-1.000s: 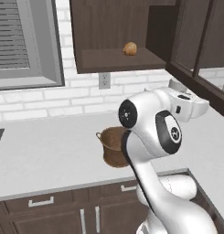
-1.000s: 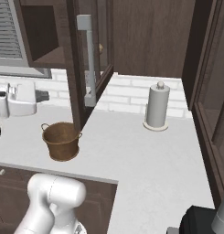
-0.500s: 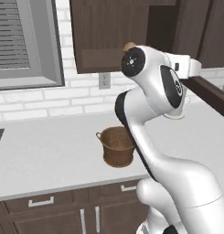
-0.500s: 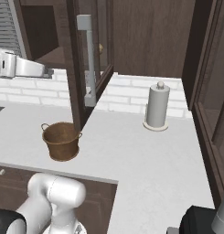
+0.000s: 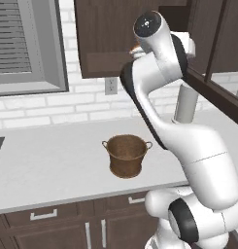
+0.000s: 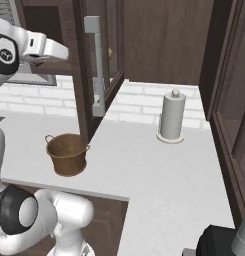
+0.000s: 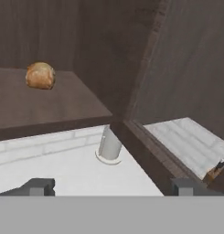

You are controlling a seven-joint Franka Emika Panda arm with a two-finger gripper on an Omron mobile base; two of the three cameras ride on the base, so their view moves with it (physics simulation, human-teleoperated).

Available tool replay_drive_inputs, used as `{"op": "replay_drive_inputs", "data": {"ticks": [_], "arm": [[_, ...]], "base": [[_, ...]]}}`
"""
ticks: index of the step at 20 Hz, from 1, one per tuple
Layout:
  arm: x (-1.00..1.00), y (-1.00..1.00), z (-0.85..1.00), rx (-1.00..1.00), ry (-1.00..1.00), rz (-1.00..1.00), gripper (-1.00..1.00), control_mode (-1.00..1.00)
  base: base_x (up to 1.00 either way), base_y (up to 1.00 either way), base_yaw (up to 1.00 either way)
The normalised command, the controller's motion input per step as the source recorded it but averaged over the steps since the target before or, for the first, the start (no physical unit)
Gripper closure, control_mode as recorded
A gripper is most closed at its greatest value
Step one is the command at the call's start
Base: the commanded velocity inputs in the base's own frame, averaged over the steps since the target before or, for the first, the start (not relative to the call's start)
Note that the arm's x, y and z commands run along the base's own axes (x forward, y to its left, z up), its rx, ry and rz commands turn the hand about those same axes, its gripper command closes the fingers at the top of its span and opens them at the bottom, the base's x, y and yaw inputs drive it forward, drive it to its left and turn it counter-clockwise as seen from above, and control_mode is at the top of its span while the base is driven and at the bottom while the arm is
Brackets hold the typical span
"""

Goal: Open the cabinet, pick up the bread from the cabinet and place it in the basket. Then move the basket to the dining counter.

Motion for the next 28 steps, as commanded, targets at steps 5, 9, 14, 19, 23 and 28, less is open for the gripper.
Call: {"op": "replay_drive_inputs", "data": {"ticks": [5,9,14,19,23,28], "arm": [[1.0,0.0,0.0,0.13,0.04,0.2,-1.0,-1.0],[0.94,0.05,-0.24,0.07,0.03,0.18,-1.0,-1.0],[0.82,0.06,-0.27,0.08,0.05,0.19,-1.0,-1.0],[0.61,0.0,-0.08,0.04,0.12,0.07,-1.0,-1.0],[0.39,0.0,-0.04,0.0,0.02,0.02,-1.0,-1.0],[0.4,0.0,-0.34,0.0,-0.07,0.05,-1.0,-1.0]], "base": [[0.0,0.0,0.0],[0.0,0.0,0.0],[0.0,0.0,0.0],[0.0,0.0,0.0],[0.0,0.0,0.0],[0.0,0.0,0.0]]}}
